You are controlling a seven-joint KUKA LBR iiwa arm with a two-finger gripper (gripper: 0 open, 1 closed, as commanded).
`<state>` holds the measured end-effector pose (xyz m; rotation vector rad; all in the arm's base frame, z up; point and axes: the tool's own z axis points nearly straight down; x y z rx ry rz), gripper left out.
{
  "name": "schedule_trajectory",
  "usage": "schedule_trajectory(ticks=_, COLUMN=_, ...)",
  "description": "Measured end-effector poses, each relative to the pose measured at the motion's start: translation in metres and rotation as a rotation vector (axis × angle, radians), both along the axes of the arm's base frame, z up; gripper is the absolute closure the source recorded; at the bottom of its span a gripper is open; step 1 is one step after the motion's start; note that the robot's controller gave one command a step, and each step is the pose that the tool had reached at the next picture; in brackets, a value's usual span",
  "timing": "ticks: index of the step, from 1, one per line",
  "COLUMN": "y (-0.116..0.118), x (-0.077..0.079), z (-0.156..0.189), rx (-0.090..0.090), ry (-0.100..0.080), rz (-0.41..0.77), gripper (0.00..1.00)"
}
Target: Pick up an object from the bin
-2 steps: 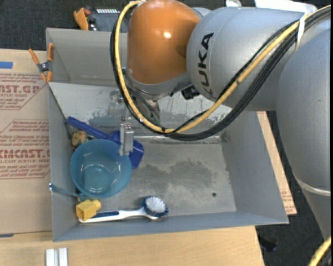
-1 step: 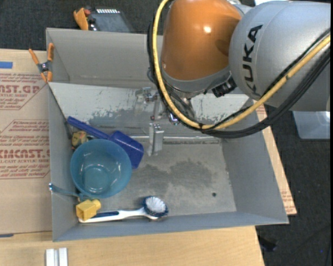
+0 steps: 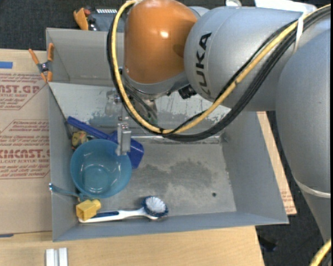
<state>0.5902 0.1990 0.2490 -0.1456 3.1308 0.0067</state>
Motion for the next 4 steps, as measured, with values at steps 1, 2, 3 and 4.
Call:
schedule_trajectory(ticks=1, y=0.018, x=-0.013, z=0.007, rx=-0.001, ry=-0.004, rz=-0.012, gripper=0.0)
schedule_trajectory(ticks=2, y=0.033, x=-0.005, z=-0.045, rx=0.002, ry=-0.003, rz=-0.009, gripper=0.0)
schedule_trajectory(ticks=3, y=0.041, x=-0.017, z=-0.042, rx=0.005, ry=-0.012, rz=-0.04, gripper=1.0)
schedule_trajectory(ticks=4, y=0.043, x=-0.02, z=-0.035, rx=0.006, ry=-0.015, rz=-0.046, gripper=1.0)
